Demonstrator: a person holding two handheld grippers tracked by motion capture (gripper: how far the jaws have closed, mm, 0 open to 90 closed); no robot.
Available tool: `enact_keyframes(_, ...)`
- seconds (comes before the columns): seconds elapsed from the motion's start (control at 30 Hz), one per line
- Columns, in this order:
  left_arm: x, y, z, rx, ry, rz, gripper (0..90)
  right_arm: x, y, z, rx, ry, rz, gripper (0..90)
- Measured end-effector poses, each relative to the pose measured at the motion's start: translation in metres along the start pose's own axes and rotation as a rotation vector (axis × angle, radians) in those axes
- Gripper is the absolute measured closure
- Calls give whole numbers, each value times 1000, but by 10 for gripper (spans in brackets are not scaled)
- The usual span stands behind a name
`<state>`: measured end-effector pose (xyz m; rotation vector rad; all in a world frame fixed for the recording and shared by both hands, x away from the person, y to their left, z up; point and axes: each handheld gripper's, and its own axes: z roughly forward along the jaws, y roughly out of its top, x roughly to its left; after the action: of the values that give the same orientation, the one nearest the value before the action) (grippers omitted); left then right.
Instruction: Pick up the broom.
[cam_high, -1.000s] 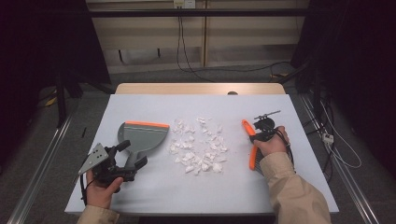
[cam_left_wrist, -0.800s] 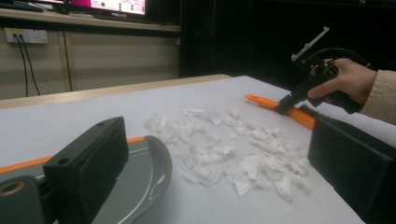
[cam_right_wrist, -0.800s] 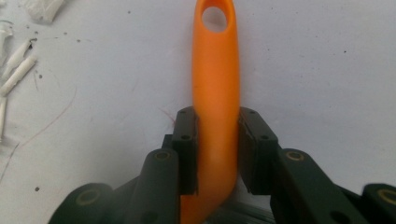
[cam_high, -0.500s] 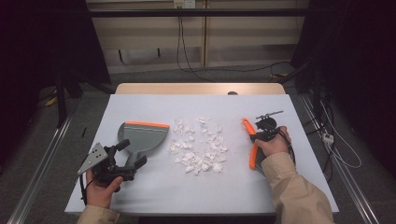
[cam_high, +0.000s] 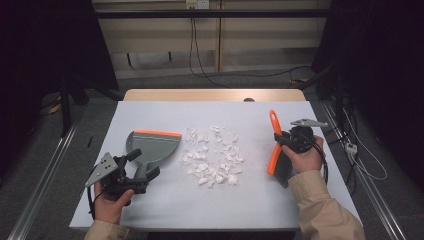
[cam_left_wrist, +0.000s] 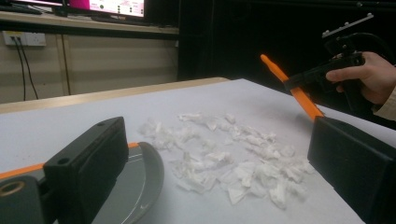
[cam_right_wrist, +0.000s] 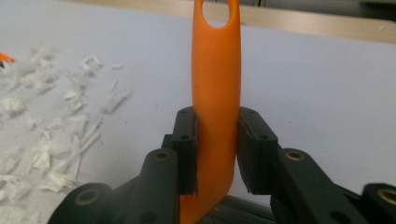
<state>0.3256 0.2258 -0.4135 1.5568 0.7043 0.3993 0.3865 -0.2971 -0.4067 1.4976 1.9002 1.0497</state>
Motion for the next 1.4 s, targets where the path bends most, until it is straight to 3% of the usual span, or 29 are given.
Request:
enact_keyframes(0.07, -4, 2, 1, 0, -4, -8, 47, 0, -1, -4, -22, -1, 4, 711)
enact_keyframes(0.17, -9, 6, 5, 1, -14, 3, 47, -2, -8, -19, -123, -2, 17, 711)
enact_keyframes(0.4, -25, 14, 20, 5, -59, 20, 47, 3, -10, -38, -233, 2, 6, 712)
enact_keyframes(0.87, -44, 19, 46, 6, -108, 31, 47, 12, -7, -53, -329, 26, 9, 712)
enact_keyframes(1.3, -50, 17, 66, 7, -146, 43, 45, 22, 2, -52, -372, 58, 5, 712)
enact_keyframes(1.4, -48, 17, 74, 2, -156, 20, 44, 25, 6, -52, -388, 72, 7, 712)
